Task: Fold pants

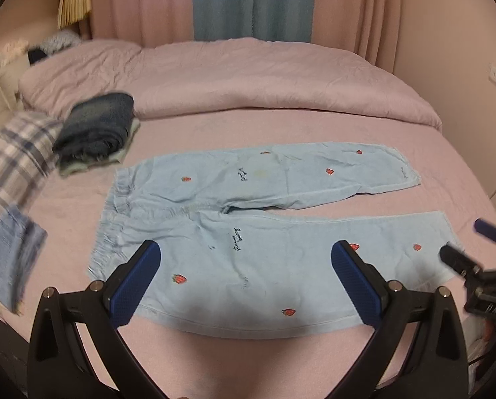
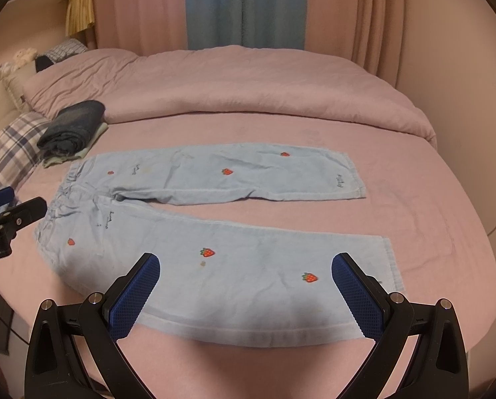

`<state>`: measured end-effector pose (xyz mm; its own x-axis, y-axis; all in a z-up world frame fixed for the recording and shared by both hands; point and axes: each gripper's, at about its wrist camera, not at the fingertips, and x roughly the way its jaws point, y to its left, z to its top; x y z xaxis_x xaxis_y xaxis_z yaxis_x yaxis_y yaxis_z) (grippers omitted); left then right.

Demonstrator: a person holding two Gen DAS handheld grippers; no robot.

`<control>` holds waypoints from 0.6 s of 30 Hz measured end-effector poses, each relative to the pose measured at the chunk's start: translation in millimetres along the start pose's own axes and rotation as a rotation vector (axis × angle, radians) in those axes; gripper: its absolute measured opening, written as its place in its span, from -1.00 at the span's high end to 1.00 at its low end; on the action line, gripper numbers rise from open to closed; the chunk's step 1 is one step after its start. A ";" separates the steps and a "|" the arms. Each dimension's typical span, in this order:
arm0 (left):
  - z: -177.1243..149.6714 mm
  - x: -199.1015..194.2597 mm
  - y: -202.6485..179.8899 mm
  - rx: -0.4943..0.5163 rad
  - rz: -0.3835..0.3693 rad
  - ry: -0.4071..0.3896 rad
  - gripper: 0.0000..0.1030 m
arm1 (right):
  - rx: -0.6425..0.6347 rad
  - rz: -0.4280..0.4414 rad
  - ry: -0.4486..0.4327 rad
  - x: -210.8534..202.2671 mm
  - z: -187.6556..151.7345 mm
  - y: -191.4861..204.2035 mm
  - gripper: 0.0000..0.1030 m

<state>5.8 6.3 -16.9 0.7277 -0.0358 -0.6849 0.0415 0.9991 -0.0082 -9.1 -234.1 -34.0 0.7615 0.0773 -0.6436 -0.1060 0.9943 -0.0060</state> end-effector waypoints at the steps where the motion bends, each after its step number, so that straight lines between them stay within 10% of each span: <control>1: -2.7 7.5 7.5 -0.031 -0.012 0.018 -0.99 | -0.018 0.030 -0.006 4.2 -2.7 4.7 -1.00; 11: -72.7 77.1 124.8 -0.509 -0.028 0.234 -0.98 | -0.423 0.202 0.136 70.6 -56.9 96.0 -1.00; 18: -101.5 81.5 170.9 -0.760 -0.040 0.253 -0.97 | -0.656 0.353 0.080 85.2 -74.5 155.8 -0.77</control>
<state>2.7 176.4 -148.1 0.5542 -0.1571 -0.8175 -0.4798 0.7422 -0.4679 -8.4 -78.0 -146.8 0.5654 0.3538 -0.7451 -0.7142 0.6618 -0.2277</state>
